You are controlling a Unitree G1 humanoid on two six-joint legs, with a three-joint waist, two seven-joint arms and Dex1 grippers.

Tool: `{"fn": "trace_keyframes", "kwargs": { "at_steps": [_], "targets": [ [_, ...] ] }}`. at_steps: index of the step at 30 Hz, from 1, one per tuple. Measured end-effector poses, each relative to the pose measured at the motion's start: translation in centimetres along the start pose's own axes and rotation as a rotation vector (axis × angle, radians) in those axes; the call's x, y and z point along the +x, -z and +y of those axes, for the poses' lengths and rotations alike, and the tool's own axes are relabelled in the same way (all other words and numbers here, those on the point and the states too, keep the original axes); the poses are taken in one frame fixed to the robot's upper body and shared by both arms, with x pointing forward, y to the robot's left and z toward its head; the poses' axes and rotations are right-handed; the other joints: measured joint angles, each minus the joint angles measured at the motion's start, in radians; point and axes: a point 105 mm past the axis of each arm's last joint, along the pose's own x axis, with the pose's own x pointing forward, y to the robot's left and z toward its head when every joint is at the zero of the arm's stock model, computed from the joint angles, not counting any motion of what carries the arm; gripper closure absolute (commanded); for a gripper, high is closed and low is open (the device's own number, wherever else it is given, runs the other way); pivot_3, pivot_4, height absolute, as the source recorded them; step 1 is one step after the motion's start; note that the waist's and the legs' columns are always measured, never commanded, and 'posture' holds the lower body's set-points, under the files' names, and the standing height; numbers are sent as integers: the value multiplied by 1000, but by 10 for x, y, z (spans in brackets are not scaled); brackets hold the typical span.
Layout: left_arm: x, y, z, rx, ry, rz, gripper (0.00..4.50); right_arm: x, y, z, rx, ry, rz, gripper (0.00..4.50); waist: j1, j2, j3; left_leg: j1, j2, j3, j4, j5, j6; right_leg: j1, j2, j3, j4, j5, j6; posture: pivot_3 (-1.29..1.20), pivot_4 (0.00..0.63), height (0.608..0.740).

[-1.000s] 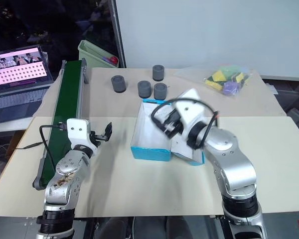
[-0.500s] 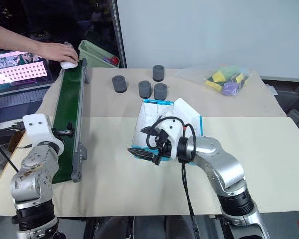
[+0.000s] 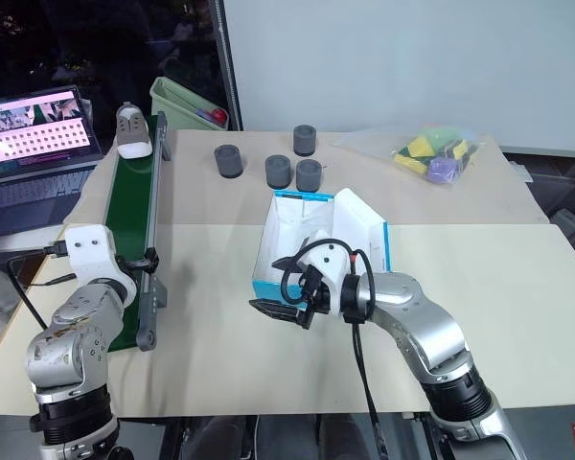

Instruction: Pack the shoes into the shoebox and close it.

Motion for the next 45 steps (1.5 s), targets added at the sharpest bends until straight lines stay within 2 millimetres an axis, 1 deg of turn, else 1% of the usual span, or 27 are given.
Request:
{"fn": "trace_keyframes", "kwargs": {
  "at_steps": [5, 8, 10, 15, 20, 25, 27, 37, 45],
  "targets": [
    [2, 1, 2, 15, -7, 36, 0, 0, 6, -4, 20, 34, 10, 51, 0, 0, 0, 0, 0, 0, 0, 0, 0, 0, 0, 0, 1, 0, 0, 0, 150, 729],
    [8, -17, 2, 32, -1, 22, 0, 2, 7, -7, 32, 60, 6, 51, -1, 0, 0, 0, 0, 0, 0, 0, 0, 0, 0, 0, 1, 0, 0, 0, 150, 729],
    [8, -23, 2, 33, -1, 6, 0, 4, 4, -7, 41, 66, -13, 51, -2, 0, 0, 0, 0, 0, 0, 0, 0, 0, 0, 0, 0, 0, 0, 0, 150, 729],
    [9, -18, 2, 35, -3, 36, 0, 4, 4, -8, 45, 83, -20, 51, -2, 0, 0, -1, 0, 0, 0, 0, 0, -1, 0, 0, 1, 0, 0, 0, 150, 729],
    [9, -18, 4, 39, -13, 39, 0, 5, 4, -8, 52, 90, -24, 51, -2, 0, 0, 0, 0, 0, 0, 0, 0, -1, 0, 0, 1, 0, 0, 0, 150, 729],
    [11, -33, 7, 48, -28, 11, 0, 5, 4, -8, 51, 93, -23, 51, -2, 0, 0, 0, 0, 0, 0, 0, 0, -1, 0, 0, 1, 0, 0, 0, 150, 729],
    [12, -36, 9, 51, -33, 6, 0, 6, 5, -8, 51, 94, -22, 51, -3, 0, 0, 0, 0, 0, 0, 0, 0, -1, 0, 0, 1, 0, 0, 0, 150, 729],
    [13, -34, 11, 51, -41, 16, 0, 8, 4, -8, 59, 107, -30, 51, -2, 0, 0, 0, 0, 0, 0, 0, 0, -1, 0, 0, 1, 0, 0, 0, 150, 729],
    [20, -28, 10, 49, -40, 48, 0, 9, 4, -9, 63, 119, -36, 51, -2, 0, 0, 0, 0, 0, 0, 0, 0, -1, 0, 0, 2, 0, 0, 0, 150, 729]
  ]
}}
